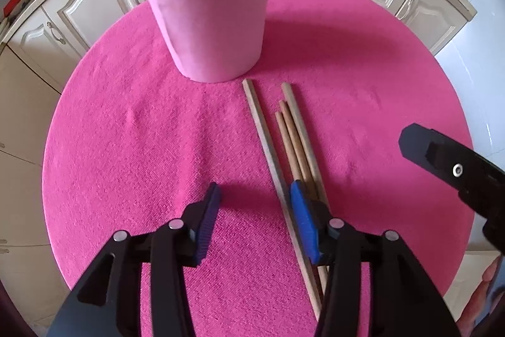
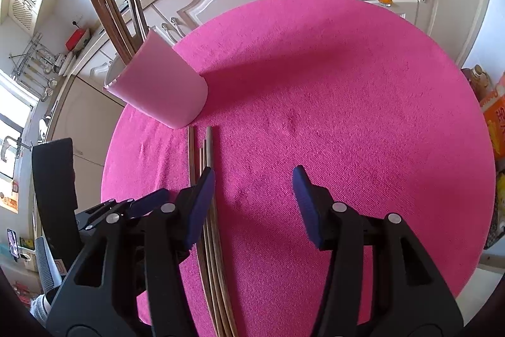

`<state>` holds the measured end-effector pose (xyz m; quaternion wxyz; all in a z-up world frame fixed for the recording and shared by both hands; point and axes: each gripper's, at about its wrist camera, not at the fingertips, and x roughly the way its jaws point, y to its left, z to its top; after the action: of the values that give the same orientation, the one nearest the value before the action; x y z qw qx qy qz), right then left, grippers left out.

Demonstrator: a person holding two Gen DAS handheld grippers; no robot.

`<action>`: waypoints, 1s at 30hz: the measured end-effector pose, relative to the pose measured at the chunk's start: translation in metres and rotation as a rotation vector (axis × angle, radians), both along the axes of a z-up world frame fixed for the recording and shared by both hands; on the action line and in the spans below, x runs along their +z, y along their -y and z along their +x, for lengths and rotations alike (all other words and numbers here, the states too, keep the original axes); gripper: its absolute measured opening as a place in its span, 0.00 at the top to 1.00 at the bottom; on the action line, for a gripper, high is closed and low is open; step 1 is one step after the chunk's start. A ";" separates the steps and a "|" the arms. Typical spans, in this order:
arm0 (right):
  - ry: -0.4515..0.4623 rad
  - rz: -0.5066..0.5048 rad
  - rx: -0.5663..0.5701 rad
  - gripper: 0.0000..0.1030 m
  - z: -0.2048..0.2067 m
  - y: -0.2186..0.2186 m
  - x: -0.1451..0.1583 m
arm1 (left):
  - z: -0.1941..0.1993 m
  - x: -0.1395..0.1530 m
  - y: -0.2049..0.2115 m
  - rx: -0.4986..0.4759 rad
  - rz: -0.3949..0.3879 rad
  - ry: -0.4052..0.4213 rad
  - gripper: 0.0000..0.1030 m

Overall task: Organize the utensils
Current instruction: 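Close the left gripper on a chopstick while the right gripper grasps another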

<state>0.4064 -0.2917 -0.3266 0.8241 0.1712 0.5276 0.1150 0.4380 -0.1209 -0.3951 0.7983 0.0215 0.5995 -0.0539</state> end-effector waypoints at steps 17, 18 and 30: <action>-0.055 -0.018 0.027 0.50 0.000 -0.005 -0.009 | -0.002 0.002 -0.029 0.023 -0.021 0.003 0.87; -0.062 -0.026 0.037 0.50 0.000 -0.008 -0.010 | -0.002 0.003 -0.035 0.033 -0.043 -0.006 0.89; -0.118 -0.126 0.151 0.57 0.000 -0.049 -0.019 | -0.012 0.009 -0.079 0.108 -0.138 -0.026 0.94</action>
<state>0.4065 -0.2423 -0.3461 0.7896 0.0851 0.5929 0.1332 0.4265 -0.0415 -0.3863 0.7917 -0.0666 0.6050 -0.0523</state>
